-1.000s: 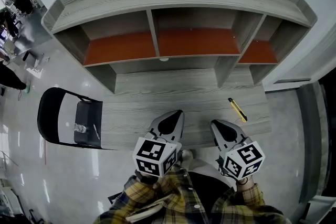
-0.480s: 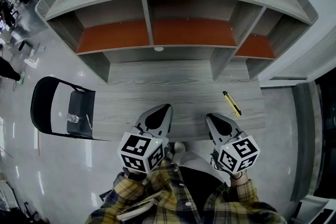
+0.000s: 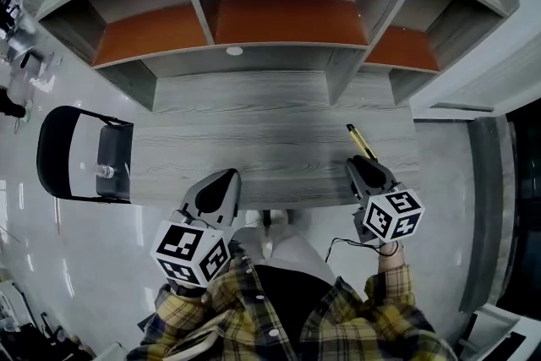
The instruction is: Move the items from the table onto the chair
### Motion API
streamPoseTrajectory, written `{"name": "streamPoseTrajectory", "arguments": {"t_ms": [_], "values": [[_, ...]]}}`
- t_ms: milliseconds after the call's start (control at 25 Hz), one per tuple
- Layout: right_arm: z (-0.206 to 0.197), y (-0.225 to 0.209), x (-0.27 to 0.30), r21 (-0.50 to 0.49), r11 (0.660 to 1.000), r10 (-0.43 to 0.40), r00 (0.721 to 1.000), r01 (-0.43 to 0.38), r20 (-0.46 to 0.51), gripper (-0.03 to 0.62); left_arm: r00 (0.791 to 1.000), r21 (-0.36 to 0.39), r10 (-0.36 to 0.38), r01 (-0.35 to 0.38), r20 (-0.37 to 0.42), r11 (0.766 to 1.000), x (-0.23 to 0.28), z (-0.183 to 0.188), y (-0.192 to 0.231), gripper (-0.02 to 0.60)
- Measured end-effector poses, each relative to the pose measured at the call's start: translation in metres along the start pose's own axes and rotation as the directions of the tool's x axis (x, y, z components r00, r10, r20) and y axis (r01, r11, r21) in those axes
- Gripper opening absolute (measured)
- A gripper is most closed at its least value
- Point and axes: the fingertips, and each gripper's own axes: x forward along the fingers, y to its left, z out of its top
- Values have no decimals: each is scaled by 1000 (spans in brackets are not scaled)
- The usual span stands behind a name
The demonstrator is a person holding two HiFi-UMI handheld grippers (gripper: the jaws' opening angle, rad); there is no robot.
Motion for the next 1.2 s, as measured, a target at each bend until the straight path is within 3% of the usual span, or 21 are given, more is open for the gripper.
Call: {"name": "streamPoseTrajectory", "arguments": {"t_ms": [200, 600, 760, 960, 1080, 1200], "values": [[-31, -52, 24, -41, 999, -35, 993, 31, -111, 140, 998, -3, 39, -40, -40, 999, -4, -17, 8, 3], [-107, -159, 67, -107, 982, -184, 917, 156, -353, 167, 986, -29, 120, -124, -112, 992, -13, -41, 20, 3], [-120, -176, 80, -127, 984, -168, 891, 125, -422, 167, 982, -39, 142, -148, -126, 988, -12, -46, 27, 3], [-135, -183, 91, -178, 981, -155, 838, 70, -523, 167, 979, -48, 150, -158, -137, 986, -7, -50, 29, 3], [-141, -187, 90, -191, 978, -178, 813, 84, -554, 166, 979, -56, 150, -159, -137, 986, -6, -51, 29, 3], [-144, -188, 89, -204, 974, -202, 805, 103, -558, 166, 979, -63, 152, -162, -133, 985, -7, -50, 30, 3]]}}
